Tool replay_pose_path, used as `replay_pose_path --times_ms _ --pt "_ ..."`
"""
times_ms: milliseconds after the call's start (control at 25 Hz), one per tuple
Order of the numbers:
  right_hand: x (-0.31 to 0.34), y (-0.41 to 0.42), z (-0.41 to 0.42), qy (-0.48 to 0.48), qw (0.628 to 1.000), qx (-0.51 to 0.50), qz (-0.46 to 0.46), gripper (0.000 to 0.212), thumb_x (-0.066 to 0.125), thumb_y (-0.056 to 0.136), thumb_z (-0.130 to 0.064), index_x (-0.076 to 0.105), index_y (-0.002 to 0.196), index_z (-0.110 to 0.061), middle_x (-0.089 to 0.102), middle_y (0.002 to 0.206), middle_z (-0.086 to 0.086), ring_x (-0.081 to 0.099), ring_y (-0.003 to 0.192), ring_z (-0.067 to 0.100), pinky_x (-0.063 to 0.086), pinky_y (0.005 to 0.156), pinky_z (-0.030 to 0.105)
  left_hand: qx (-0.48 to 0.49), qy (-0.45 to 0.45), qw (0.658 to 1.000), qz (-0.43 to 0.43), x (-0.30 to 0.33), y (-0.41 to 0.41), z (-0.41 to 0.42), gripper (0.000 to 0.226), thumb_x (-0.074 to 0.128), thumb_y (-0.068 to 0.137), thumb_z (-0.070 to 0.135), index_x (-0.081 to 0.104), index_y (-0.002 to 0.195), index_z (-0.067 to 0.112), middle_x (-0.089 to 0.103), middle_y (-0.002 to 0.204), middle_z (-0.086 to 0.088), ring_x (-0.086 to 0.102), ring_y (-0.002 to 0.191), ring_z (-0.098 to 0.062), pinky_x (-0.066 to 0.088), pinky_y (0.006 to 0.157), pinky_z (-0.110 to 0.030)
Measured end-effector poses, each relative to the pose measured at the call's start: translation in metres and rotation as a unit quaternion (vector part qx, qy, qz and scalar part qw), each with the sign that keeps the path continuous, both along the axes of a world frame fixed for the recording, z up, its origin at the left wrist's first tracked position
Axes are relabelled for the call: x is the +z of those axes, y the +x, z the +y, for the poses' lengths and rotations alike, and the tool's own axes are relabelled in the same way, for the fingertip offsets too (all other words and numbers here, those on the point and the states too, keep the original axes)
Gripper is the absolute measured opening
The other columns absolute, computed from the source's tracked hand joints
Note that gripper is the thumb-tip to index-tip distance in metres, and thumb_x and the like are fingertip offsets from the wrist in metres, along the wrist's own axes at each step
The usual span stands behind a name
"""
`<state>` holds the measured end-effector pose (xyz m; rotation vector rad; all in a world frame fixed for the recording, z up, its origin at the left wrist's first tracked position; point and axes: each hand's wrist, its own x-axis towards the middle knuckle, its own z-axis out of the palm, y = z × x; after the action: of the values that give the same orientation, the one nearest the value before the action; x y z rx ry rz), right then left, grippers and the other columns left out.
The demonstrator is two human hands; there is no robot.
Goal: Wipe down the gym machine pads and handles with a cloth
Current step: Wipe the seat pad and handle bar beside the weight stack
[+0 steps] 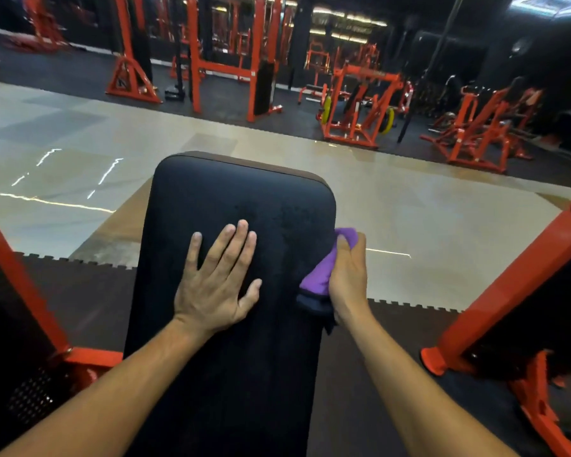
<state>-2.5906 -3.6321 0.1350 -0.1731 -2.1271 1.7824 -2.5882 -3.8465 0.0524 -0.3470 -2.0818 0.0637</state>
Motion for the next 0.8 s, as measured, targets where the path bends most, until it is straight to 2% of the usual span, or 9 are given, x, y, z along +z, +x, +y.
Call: replay_pose_path --times_ms 80,200,320,360,480,600,720,800 --pt "0.028 -0.028 0.002 0.039 0.999 0.002 0.023 0.012 0.039 0.105 -0.029 0.051 0.105 -0.029 0.057 0.092 -0.004 0.053 0.081 0.017 0.045 0.074 0.031 -0.001 -0.003 1.0 0.005 -0.003 0.001 -0.002 0.076 0.04 0.1 0.049 0.024 0.163 0.008 0.019 0.171 -0.012 0.015 0.159 -0.025 0.014 0.126 -0.06" --pt "0.079 -0.059 0.008 0.129 0.981 0.077 0.124 0.015 0.04 0.103 -0.02 0.055 0.104 -0.017 0.058 0.098 -0.001 0.054 0.089 0.012 0.043 0.077 0.017 0.006 -0.006 1.0 0.011 0.0 0.0 -0.002 0.077 0.04 0.1 0.049 0.024 0.163 0.008 0.019 0.171 -0.012 0.016 0.158 -0.026 0.014 0.125 -0.06" --pt "0.102 -0.077 0.007 0.215 0.948 0.15 0.178 0.017 0.047 0.101 -0.023 0.061 0.105 -0.016 0.062 0.106 0.004 0.058 0.097 0.016 0.047 0.085 0.027 0.004 -0.01 1.0 0.018 -0.002 0.0 -0.001 0.077 0.04 0.1 0.049 0.024 0.163 0.008 0.022 0.17 -0.012 0.018 0.158 -0.026 0.014 0.125 -0.06" --pt "0.098 -0.08 0.009 0.194 0.954 0.15 0.171 0.018 0.05 0.1 -0.026 0.065 0.107 -0.017 0.063 0.107 0.003 0.059 0.099 0.017 0.049 0.087 0.03 0.004 -0.012 1.0 0.02 -0.002 0.0 -0.001 0.077 0.04 0.1 0.049 0.023 0.163 0.008 0.022 0.17 -0.012 0.018 0.158 -0.026 0.014 0.125 -0.06" --pt "0.052 -0.058 0.025 0.038 0.989 0.12 0.083 0.025 0.053 0.103 -0.033 0.068 0.12 -0.023 0.069 0.113 0.001 0.064 0.102 0.013 0.053 0.087 0.033 0.002 -0.007 1.0 0.016 -0.003 -0.001 -0.002 0.078 0.04 0.099 0.05 0.022 0.163 0.008 0.02 0.171 -0.011 0.017 0.158 -0.026 0.013 0.125 -0.06" --pt "0.015 -0.026 0.034 0.016 0.99 0.112 0.08 0.024 0.053 0.105 -0.029 0.067 0.124 -0.028 0.071 0.113 -0.007 0.066 0.106 0.01 0.054 0.087 0.029 -0.001 -0.013 1.0 0.026 -0.004 -0.003 0.0 0.078 0.039 0.099 0.049 0.022 0.163 0.008 0.018 0.171 -0.011 0.016 0.158 -0.026 0.012 0.125 -0.059" --pt "0.054 -0.05 0.027 0.118 0.979 0.104 0.13 0.021 0.051 0.104 -0.023 0.069 0.116 -0.023 0.069 0.111 -0.004 0.062 0.104 0.011 0.051 0.091 0.028 0.004 -0.012 1.0 0.017 -0.003 -0.002 -0.002 0.078 0.039 0.099 0.049 0.024 0.163 0.007 0.02 0.17 -0.012 0.017 0.158 -0.026 0.014 0.125 -0.06" --pt "0.099 -0.066 0.02 0.241 0.945 0.138 0.171 0.02 0.051 0.103 -0.025 0.068 0.114 -0.019 0.065 0.107 -0.001 0.058 0.099 0.013 0.046 0.086 0.02 0.008 -0.01 1.0 0.007 -0.002 0.001 -0.001 0.078 0.04 0.099 0.049 0.024 0.163 0.008 0.02 0.171 -0.012 0.017 0.158 -0.026 0.015 0.125 -0.06"
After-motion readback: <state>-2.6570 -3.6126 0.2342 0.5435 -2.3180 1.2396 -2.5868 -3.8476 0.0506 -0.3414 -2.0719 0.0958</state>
